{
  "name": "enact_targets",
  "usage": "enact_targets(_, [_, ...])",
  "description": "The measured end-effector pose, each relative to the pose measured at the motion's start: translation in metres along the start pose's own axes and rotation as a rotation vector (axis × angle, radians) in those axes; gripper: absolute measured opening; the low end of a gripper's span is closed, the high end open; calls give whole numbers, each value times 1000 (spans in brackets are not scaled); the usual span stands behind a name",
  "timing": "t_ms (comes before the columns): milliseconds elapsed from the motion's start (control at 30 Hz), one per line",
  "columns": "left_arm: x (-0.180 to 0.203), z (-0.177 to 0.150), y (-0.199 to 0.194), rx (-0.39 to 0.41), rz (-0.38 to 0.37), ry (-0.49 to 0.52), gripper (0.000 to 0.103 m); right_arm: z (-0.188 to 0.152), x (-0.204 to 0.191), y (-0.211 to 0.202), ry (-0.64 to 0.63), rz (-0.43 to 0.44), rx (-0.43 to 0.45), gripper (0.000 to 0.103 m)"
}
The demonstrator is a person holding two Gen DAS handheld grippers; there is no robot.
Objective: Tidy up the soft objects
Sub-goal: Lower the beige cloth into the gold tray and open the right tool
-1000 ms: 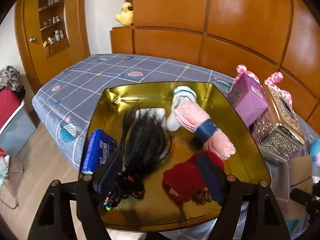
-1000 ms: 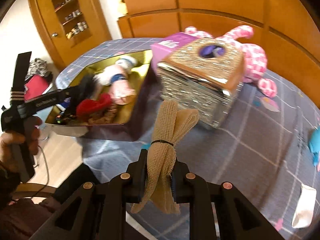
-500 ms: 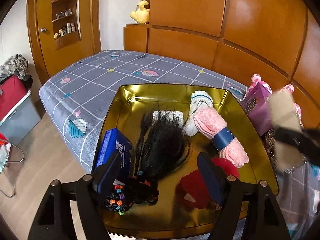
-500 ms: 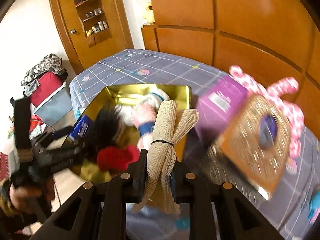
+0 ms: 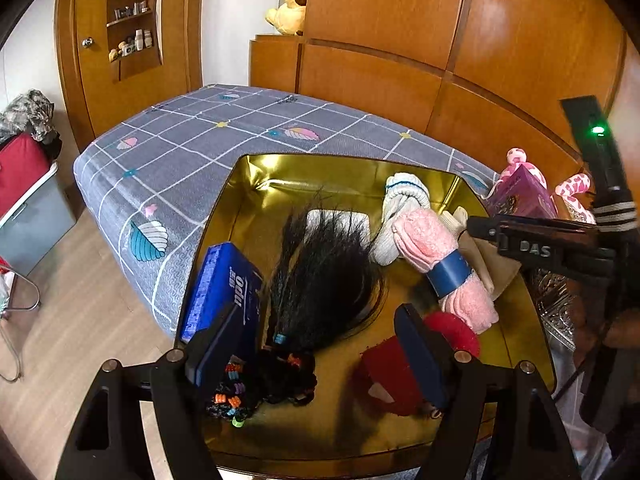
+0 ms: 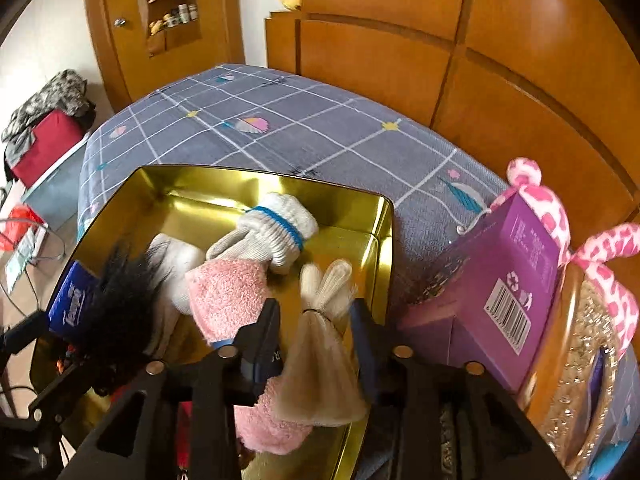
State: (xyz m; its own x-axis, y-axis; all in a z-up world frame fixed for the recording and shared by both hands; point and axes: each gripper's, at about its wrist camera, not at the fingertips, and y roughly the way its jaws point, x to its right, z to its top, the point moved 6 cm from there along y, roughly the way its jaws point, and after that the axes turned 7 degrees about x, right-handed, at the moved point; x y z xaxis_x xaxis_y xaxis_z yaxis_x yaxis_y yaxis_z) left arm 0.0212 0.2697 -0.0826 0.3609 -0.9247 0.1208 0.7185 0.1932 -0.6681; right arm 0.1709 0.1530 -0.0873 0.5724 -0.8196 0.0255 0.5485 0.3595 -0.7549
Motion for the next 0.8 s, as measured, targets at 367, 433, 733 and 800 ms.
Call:
enact_targets(367, [6, 2, -7, 20, -4, 22, 78, -15, -1, -37, 21, -2, 80, 40])
enact_targets(433, [8, 3, -10, 27, -9, 26, 78, -19, -4, -41, 17, -3, 85, 40])
enact_targets(733, [16, 6, -18, 50, -18, 47, 78, -37, -14, -60, 11, -12, 105, 40])
enact_targets(800, [18, 5, -19, 52, -20, 53, 78, -42, -15, -65, 13, -17, 111, 40])
